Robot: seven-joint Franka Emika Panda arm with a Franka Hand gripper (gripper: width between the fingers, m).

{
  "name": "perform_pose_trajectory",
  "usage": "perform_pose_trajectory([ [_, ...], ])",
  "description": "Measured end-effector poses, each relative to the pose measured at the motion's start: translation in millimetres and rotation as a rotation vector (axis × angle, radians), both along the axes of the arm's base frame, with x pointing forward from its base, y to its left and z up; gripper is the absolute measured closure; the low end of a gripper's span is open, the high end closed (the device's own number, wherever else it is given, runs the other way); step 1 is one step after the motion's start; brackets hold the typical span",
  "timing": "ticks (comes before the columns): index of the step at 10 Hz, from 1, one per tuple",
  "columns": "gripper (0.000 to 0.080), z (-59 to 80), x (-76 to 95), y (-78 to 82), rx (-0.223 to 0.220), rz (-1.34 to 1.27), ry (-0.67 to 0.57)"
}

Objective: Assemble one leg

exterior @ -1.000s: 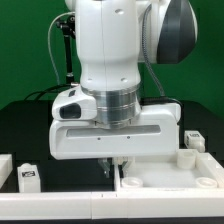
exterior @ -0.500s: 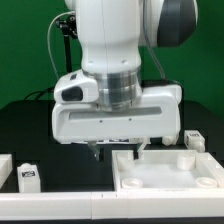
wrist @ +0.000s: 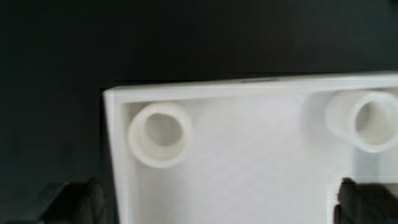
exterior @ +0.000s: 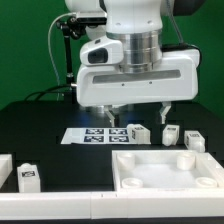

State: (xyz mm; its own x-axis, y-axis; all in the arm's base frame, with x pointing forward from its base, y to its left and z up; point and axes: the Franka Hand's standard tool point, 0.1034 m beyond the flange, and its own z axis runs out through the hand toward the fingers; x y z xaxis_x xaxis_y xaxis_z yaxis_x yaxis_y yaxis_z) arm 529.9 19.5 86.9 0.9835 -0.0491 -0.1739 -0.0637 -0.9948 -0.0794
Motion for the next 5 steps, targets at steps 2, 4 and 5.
perform_pose_trajectory([
  [2, 0.015, -0.8, -7.9, 2.6, 0.003, -0.003, 0.046],
  [4, 0.015, -2.2, -44.9, 15.9, 0.003, -0.011, 0.195],
  [5, 0.015, 2.5, -72.8, 22.9, -0.012, 0.002, 0.27],
])
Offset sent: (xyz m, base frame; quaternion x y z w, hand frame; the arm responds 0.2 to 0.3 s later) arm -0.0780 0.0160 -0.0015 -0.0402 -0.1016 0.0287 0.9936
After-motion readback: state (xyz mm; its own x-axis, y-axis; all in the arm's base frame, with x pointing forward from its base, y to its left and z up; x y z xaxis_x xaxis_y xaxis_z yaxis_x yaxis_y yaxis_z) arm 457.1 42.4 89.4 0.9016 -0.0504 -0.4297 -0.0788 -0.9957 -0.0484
